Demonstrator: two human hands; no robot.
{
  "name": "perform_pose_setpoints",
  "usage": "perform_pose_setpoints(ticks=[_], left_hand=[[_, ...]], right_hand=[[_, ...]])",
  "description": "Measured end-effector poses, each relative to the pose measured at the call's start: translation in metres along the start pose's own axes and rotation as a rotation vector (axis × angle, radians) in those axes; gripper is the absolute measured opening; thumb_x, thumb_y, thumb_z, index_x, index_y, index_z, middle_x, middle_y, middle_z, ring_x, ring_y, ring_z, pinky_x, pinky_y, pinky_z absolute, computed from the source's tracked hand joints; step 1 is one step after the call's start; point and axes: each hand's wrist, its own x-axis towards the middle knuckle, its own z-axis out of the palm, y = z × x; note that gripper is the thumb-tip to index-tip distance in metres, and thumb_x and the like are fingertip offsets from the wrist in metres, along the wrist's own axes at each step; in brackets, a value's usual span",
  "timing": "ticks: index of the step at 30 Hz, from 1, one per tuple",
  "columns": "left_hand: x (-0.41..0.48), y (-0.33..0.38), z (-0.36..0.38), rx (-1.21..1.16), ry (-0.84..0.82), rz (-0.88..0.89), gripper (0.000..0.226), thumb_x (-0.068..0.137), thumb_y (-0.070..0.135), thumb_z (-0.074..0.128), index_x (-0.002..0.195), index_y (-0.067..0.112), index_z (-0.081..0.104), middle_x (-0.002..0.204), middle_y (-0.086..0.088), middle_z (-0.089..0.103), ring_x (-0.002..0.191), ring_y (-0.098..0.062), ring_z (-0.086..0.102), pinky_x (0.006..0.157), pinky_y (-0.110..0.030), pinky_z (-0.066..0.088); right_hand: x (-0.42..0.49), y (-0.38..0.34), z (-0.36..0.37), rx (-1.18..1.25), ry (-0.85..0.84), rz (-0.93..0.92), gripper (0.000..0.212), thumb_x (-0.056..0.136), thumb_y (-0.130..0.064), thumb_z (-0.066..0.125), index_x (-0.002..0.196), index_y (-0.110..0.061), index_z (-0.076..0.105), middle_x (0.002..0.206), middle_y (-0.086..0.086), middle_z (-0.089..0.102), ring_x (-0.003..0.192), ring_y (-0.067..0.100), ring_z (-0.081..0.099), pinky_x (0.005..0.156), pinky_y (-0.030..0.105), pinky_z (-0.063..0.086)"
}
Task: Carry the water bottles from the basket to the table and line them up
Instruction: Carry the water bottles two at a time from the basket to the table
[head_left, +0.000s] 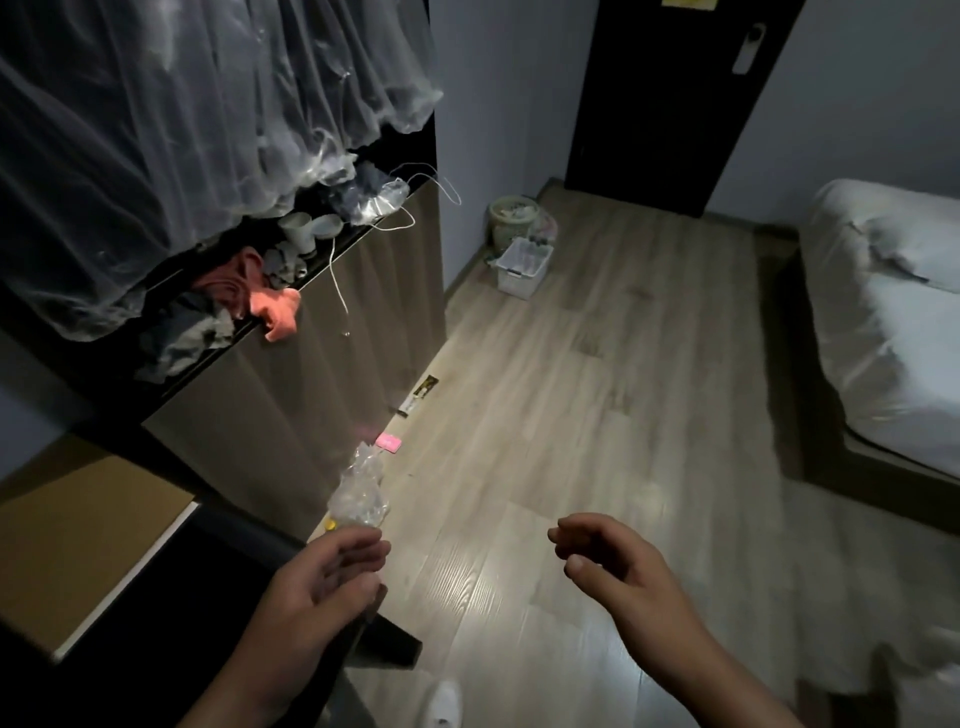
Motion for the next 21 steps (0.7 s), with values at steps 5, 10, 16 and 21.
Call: perform_pose_setpoints(ticks=[5, 10, 16, 21], left_hand=[[0.057, 0.006, -0.008, 0.055, -0.087, 0.018, 0.072, 0.049, 0.045, 0.085, 0.109, 0.010, 0.065, 0.108, -0.009, 0.074, 0.104, -0.025, 0.069, 0.088, -0.036, 0.055], [0.112, 0.017, 0.014, 0.075, -0.209, 0.009, 0.060, 0.056, 0.039, 0.073, 0.109, 0.013, 0.066, 0.110, -0.004, 0.074, 0.107, -0.020, 0.068, 0.083, -0.026, 0.056], [0.174, 0.034, 0.064, 0.101, -0.299, 0.033, 0.053, 0.058, 0.038, 0.072, 0.105, 0.015, 0.068, 0.108, -0.003, 0.074, 0.105, -0.017, 0.069, 0.082, -0.022, 0.055], [0.234, 0.045, 0.115, 0.101, -0.342, 0.022, 0.052, 0.057, 0.038, 0.072, 0.104, 0.015, 0.068, 0.107, -0.003, 0.074, 0.104, -0.017, 0.069, 0.084, -0.024, 0.056]], right_hand=[[0.039, -0.010, 0.016, 0.006, 0.062, 0.000, 0.032, 0.074, -0.020, 0.065, 0.106, -0.021, 0.067, 0.107, -0.003, 0.073, 0.101, 0.013, 0.067, 0.086, 0.032, 0.055], [0.062, -0.009, 0.003, 0.040, 0.171, 0.017, 0.033, 0.087, 0.005, 0.063, 0.109, -0.020, 0.066, 0.106, -0.001, 0.073, 0.100, 0.016, 0.068, 0.087, 0.032, 0.054], [0.089, -0.007, -0.039, 0.066, 0.296, 0.055, 0.033, 0.087, 0.007, 0.062, 0.109, -0.018, 0.065, 0.105, -0.002, 0.073, 0.098, 0.015, 0.068, 0.084, 0.025, 0.055], [0.139, -0.003, -0.087, 0.064, 0.331, 0.051, 0.034, 0.087, 0.008, 0.062, 0.108, -0.018, 0.066, 0.106, -0.001, 0.073, 0.096, 0.017, 0.068, 0.082, 0.022, 0.053]])
